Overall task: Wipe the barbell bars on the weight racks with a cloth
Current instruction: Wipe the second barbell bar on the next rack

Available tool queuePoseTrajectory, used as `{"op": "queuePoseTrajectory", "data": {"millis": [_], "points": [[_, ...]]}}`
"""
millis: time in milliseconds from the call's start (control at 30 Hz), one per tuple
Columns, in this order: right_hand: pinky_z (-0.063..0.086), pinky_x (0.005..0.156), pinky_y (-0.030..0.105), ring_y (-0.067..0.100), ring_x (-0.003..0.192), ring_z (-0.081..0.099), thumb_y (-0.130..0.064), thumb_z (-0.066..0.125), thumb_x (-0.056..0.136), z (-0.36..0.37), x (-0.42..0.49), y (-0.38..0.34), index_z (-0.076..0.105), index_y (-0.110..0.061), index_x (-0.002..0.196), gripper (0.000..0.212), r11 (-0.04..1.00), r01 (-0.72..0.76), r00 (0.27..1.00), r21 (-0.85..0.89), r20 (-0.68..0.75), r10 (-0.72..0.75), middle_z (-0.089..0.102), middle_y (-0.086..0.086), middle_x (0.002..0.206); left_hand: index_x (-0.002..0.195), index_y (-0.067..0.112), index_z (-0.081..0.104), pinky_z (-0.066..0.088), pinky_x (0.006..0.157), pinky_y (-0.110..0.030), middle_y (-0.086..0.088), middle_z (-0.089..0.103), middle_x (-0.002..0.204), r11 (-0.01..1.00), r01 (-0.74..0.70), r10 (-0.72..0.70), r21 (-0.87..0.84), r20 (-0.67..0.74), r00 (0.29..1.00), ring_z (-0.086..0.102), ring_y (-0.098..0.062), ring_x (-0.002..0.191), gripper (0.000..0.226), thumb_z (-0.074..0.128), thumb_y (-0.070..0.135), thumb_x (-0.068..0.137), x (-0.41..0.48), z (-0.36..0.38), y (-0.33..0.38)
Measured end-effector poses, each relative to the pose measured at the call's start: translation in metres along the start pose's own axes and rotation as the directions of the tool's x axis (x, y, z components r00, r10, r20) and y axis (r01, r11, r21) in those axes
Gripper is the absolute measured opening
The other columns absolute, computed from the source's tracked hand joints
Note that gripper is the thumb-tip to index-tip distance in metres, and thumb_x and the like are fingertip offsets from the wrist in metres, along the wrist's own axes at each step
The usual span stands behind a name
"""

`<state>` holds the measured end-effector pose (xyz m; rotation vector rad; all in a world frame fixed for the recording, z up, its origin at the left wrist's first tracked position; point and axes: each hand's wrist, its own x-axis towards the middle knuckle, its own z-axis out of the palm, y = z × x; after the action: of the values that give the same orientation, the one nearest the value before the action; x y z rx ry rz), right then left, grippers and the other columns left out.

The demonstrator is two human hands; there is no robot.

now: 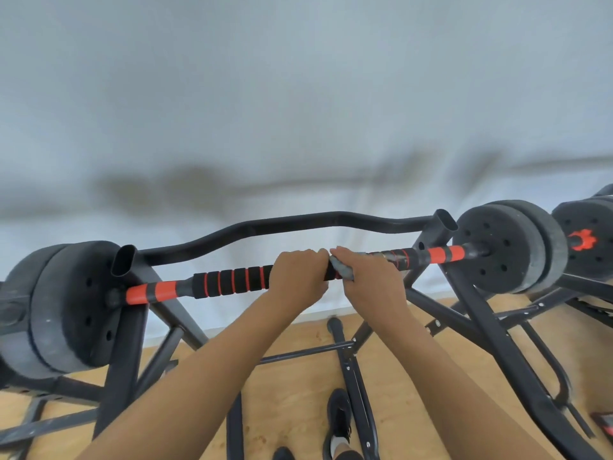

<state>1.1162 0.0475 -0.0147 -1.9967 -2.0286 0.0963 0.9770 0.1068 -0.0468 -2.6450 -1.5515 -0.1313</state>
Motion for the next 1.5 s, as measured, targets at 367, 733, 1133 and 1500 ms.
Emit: {"op": "queuePoseTrajectory", "data": {"millis": [367,733,1133,1500], "points": [[0.059,0.053,0.032,0.016,0.068,0.067,0.014,0.063,0.076,0.037,-0.044,0.026,0.024,-0.039,0.158,0.105,0.988,0.092,0.995,0.121,-0.047,-0.087,0.023,-0.024,0.161,0.079,0.019,0.064,0.057,0.058,-0.026,0.002,0.068,0.060,0.949,0.165,-0.010,-0.270,0.496,0.868,0.067,-0.013,0.049,0.018,0.074,0.034,0.082,0.038,-0.023,-0.015],[0.055,0.073,0.025,0.006,0.083,0.064,-0.005,0.054,0.095,-0.032,-0.041,0.044,0.069,-0.022,0.106,0.025,0.881,-0.028,0.994,0.472,-0.078,0.073,0.067,-0.015,0.087,0.099,0.024,0.057,0.053,0.068,-0.030,0.006,0.055,0.074,0.989,0.098,-0.067,-0.108,0.256,0.964,0.063,-0.016,0.071,0.024,0.071,0.040,0.087,0.018,-0.014,-0.005],[0.041,0.079,0.011,0.007,0.093,0.052,-0.004,0.065,0.088,-0.026,0.047,0.048,0.071,-0.022,0.109,0.028,0.976,0.033,0.991,0.215,0.123,-0.060,0.057,-0.007,0.106,0.094,0.021,0.036,0.025,0.053,-0.023,0.006,0.035,0.066,0.997,0.074,-0.073,-0.029,0.019,0.997,0.045,-0.013,0.058,0.024,0.057,0.032,0.101,-0.005,0.002,0.009],[0.061,0.070,0.035,0.019,0.109,0.057,0.006,0.082,0.070,-0.006,-0.013,0.035,0.066,-0.012,0.131,0.066,0.981,0.093,0.994,0.169,0.034,-0.100,0.058,0.000,0.115,0.077,0.011,0.060,0.037,0.048,-0.026,-0.002,0.049,0.053,0.991,0.094,-0.102,-0.092,-0.096,0.990,0.035,-0.018,0.044,0.034,0.091,0.023,0.067,-0.009,0.013,0.011]]}}
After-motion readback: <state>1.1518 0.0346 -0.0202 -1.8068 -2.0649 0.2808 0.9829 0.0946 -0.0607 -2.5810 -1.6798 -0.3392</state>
